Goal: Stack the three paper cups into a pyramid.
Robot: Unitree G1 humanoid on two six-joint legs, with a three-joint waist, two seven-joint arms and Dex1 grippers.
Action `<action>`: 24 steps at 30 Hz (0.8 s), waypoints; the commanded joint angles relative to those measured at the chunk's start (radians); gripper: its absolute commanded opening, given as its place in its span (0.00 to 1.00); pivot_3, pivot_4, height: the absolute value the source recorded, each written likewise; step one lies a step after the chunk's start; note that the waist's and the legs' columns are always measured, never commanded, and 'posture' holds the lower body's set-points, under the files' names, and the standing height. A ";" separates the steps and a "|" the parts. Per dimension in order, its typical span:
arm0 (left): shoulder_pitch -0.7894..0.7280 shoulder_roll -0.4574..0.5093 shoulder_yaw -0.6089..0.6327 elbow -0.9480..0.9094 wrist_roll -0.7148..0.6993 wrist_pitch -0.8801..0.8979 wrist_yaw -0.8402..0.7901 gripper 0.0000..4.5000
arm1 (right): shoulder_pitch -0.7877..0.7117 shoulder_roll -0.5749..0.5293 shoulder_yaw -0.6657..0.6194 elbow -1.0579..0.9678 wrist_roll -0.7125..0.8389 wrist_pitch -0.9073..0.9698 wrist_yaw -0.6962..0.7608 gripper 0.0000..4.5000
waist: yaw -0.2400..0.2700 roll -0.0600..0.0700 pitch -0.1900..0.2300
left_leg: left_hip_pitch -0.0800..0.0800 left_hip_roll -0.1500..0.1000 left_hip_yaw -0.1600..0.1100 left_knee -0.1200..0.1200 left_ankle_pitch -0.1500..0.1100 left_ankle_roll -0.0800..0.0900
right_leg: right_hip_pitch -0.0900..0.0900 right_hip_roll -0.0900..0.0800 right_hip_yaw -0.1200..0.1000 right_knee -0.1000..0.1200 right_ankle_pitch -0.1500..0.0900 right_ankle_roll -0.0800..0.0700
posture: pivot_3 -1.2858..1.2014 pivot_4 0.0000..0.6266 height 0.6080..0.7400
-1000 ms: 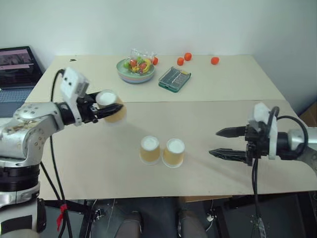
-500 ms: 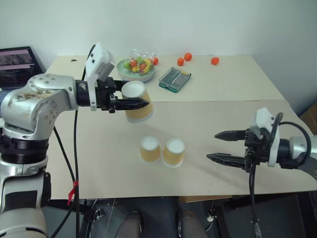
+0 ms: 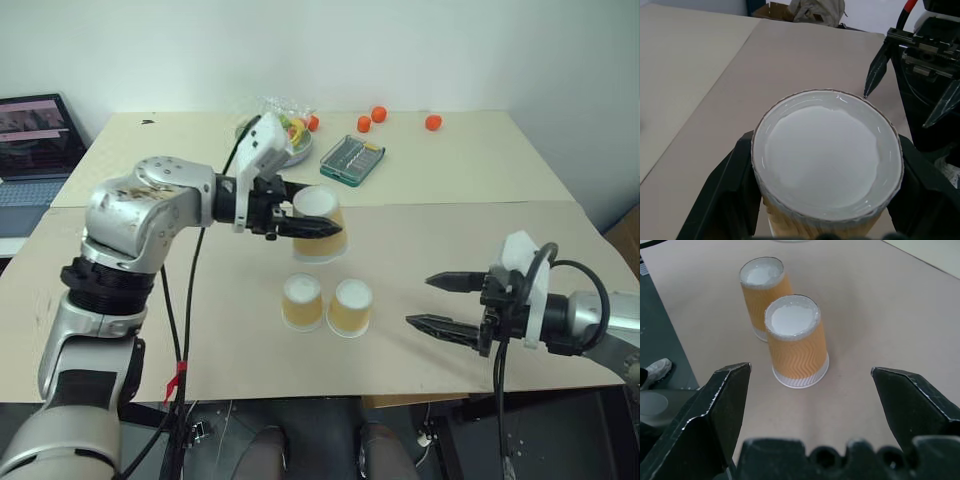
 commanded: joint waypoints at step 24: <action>0.112 0.032 -0.032 -0.196 0.016 -0.019 -0.098 0.60 | -0.009 -0.010 -0.011 -0.016 -0.001 -0.020 -0.038 1.00 | 0.001 0.000 0.000 | 0.000 0.000 0.000 0.001 0.000 0.000 | 0.000 0.000 0.000 0.000 0.000 0.000 | 0.52 0.24 1.00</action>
